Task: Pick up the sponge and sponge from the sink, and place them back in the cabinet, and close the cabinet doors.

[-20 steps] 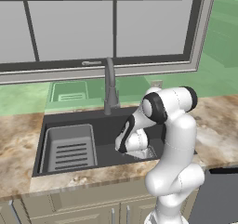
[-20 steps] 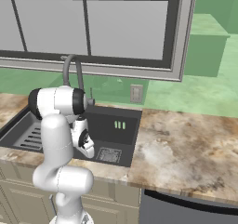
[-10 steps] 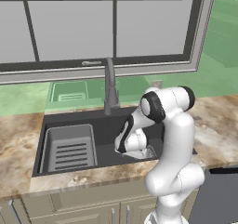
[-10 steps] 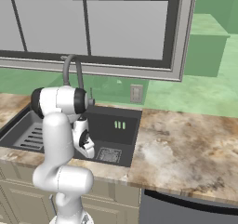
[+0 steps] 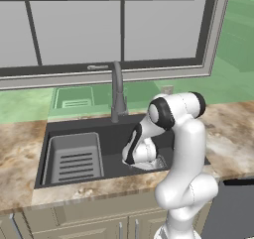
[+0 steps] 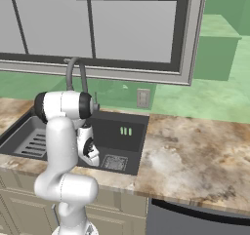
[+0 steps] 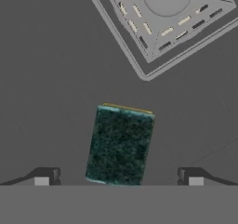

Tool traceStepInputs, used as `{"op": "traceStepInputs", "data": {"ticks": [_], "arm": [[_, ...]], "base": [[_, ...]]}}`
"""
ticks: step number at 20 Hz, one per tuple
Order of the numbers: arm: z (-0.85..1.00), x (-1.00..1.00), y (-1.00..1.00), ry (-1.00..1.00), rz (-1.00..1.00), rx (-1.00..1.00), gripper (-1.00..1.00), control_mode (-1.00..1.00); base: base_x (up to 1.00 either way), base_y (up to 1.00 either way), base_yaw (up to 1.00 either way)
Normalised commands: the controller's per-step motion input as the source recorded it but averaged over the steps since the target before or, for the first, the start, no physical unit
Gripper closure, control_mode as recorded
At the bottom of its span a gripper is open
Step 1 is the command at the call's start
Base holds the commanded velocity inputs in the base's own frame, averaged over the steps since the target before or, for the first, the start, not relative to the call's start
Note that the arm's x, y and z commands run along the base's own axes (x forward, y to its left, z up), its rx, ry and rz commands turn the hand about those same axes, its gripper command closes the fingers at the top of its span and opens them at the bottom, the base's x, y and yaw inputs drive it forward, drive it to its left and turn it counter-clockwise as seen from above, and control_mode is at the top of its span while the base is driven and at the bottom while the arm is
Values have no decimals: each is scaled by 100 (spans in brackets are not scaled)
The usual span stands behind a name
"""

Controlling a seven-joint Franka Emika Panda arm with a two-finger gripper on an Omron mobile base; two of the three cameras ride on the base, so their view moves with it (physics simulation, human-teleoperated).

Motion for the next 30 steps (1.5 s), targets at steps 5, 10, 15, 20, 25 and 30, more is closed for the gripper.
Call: {"op": "traceStepInputs", "data": {"ticks": [5,10,15,20,25,30], "arm": [[-14,0,0,0,0,0,-100,-100],[-16,0,0,0,0,0,-100,-100],[-12,0,0,0,0,0,-100,-100],[-11,0,0,0,0,0,-100,-100],[-12,0,0,0,0,0,-100,-100],[-11,0,0,0,0,0,-100,-100]], "base": [[0,0,0],[0,0,0],[0,0,0],[0,0,0],[0,0,0],[0,0,0]]}}
